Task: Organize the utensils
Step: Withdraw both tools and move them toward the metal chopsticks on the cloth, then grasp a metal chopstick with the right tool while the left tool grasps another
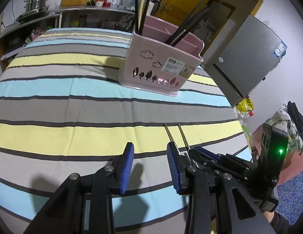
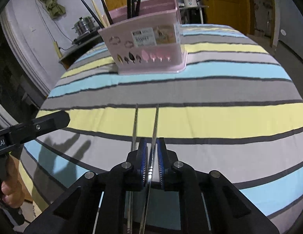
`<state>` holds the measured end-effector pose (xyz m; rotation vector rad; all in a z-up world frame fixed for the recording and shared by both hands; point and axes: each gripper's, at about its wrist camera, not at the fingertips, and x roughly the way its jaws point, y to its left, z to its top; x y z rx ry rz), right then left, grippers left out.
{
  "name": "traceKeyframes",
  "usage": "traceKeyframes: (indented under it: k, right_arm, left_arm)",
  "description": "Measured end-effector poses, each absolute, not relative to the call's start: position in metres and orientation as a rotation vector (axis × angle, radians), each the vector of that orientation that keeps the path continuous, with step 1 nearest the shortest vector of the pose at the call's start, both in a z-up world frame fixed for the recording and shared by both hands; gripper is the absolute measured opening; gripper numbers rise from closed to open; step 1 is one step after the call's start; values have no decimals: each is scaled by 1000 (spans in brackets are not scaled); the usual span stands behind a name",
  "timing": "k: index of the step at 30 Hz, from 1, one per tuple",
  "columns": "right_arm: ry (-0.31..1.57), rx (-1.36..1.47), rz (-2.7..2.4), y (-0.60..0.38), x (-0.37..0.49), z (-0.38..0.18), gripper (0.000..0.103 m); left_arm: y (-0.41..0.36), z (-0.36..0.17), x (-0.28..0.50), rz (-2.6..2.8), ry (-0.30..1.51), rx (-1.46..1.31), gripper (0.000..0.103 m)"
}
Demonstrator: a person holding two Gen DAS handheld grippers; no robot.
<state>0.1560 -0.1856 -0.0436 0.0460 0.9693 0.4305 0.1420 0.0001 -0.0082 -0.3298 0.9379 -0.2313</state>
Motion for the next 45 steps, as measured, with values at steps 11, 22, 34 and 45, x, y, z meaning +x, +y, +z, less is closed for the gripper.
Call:
traceKeyframes:
  k: [11, 22, 34, 45]
  right_arm:
    - [965, 88, 398, -215, 153, -42, 6]
    - [970, 109, 384, -222, 152, -41, 6]
    - [994, 120, 399, -211, 157, -41, 6]
    - [1022, 20, 396, -191, 189, -42, 9]
  left_arm:
    - [-43, -38, 173, -283, 1041, -311, 36]
    - [-74, -42, 174, -279, 1041, -128, 8]
    - [-16, -37, 152, -237, 1044, -121, 6]
    - [-17, -41, 178, -216, 1067, -138, 13]
